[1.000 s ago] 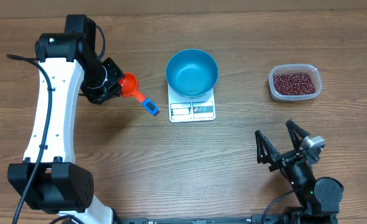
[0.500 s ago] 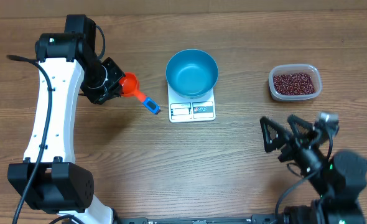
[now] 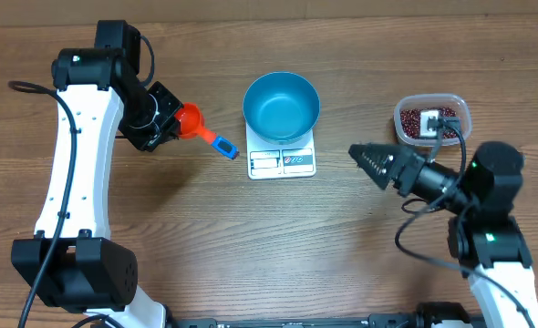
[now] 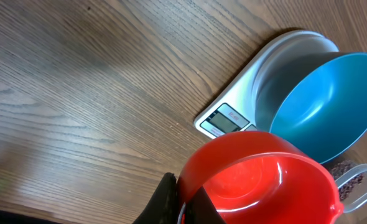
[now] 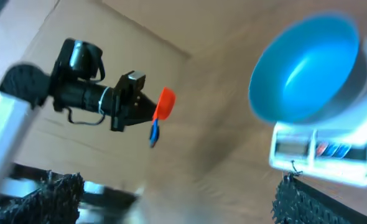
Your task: Scoop item into bowl and weigh 150g on scale
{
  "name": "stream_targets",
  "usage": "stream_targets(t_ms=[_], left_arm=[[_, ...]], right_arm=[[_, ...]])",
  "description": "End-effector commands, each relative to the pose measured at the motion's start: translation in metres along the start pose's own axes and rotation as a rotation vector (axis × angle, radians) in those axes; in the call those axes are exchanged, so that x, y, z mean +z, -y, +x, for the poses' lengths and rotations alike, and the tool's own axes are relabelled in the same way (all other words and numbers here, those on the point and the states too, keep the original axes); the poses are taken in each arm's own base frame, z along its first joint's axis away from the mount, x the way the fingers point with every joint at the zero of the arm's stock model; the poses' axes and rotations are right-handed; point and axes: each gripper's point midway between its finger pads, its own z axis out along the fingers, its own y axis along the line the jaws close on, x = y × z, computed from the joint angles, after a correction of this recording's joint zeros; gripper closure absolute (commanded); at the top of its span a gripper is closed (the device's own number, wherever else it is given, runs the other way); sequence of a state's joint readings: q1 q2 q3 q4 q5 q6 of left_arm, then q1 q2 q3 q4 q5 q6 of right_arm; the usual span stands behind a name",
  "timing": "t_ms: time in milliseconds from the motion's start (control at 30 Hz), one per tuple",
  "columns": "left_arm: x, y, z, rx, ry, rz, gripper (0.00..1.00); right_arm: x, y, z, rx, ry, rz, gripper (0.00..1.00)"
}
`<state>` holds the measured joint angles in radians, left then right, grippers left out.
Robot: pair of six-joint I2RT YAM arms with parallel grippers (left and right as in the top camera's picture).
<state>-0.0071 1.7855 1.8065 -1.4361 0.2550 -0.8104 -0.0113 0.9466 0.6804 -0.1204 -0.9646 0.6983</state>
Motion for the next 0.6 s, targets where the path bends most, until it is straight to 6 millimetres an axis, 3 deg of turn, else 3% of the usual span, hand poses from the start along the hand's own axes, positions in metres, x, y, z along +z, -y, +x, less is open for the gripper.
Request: stream_targets(t_ms=[0, 233, 467, 567], left_arm=[[-0.009, 0.012, 0.006, 0.003, 0.019, 0.039, 0.96], [-0.005, 0.029, 0.017, 0.019, 0.030, 0.057, 0.96], [-0.001, 0.051, 0.029, 0.059, 0.046, 0.092, 0.96], [0.001, 0.052, 0.030, 0.023, 0.066, 0.077, 0.96]], right_arm=[[0.007, -0.005, 0.004, 0.194, -0.074, -0.051, 0.00], [0.016, -0.007, 0.009, 0.185, -0.144, -0.109, 0.00], [0.024, -0.021, 0.014, 0.131, -0.162, -0.146, 0.00], [0.027, -0.021, 0.016, 0.129, -0.162, -0.140, 0.00]])
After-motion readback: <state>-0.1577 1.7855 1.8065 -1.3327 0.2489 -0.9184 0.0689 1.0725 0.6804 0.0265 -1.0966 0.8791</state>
